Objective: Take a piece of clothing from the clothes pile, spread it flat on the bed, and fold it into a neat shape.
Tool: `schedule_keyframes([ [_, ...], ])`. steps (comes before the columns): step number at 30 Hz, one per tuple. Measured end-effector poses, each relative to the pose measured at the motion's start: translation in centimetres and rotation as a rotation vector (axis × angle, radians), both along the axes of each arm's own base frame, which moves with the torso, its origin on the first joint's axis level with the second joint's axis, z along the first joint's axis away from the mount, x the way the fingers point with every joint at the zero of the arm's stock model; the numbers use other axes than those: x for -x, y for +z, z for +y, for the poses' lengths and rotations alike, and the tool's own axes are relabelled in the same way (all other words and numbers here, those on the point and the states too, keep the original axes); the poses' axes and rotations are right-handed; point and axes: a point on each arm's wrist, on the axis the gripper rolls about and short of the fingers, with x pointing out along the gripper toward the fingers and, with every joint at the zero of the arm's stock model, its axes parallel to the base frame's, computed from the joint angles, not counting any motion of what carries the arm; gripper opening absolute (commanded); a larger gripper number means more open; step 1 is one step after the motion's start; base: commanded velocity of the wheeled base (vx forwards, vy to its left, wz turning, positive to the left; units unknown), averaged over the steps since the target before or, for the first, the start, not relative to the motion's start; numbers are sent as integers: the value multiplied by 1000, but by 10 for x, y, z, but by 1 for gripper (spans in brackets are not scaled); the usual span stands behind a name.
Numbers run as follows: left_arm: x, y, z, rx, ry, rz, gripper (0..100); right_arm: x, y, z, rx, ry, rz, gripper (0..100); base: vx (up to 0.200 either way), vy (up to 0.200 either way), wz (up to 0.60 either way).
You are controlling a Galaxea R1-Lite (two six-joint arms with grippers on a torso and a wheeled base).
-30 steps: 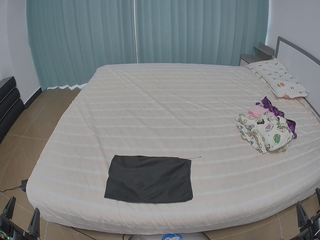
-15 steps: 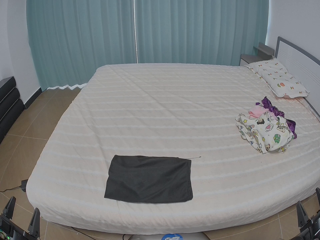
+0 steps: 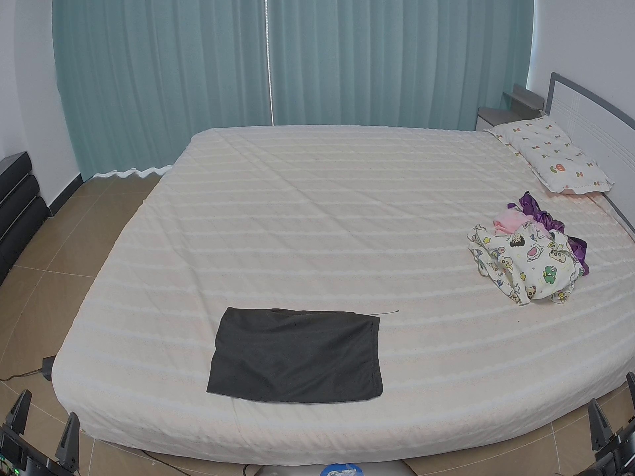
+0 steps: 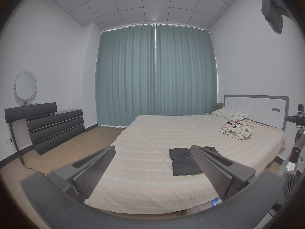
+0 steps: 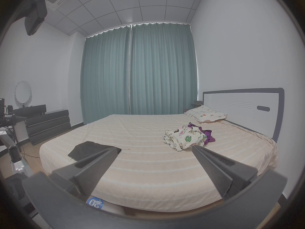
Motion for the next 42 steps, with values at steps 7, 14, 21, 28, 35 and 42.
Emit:
schedule_keyframes([
  [7, 0, 0, 0, 0, 0, 0, 100, 0, 0, 0, 0, 0, 1, 100, 0, 0, 0],
  [14, 0, 0, 0, 0, 0, 0, 100, 0, 0, 0, 0, 0, 0, 100, 0, 0, 0],
  [21, 0, 0, 0, 0, 0, 0, 100, 0, 0, 0, 0, 0, 1, 100, 0, 0, 0],
  [28, 0, 0, 0, 0, 0, 1, 100, 0, 0, 0, -1, 0, 2, 100, 0, 0, 0],
  [35, 0, 0, 0, 0, 0, 1, 100, 0, 0, 0, -2, 0, 2, 100, 0, 0, 0],
  [42, 0, 0, 0, 0, 0, 1, 100, 0, 0, 0, -3, 3, 2, 100, 0, 0, 0],
])
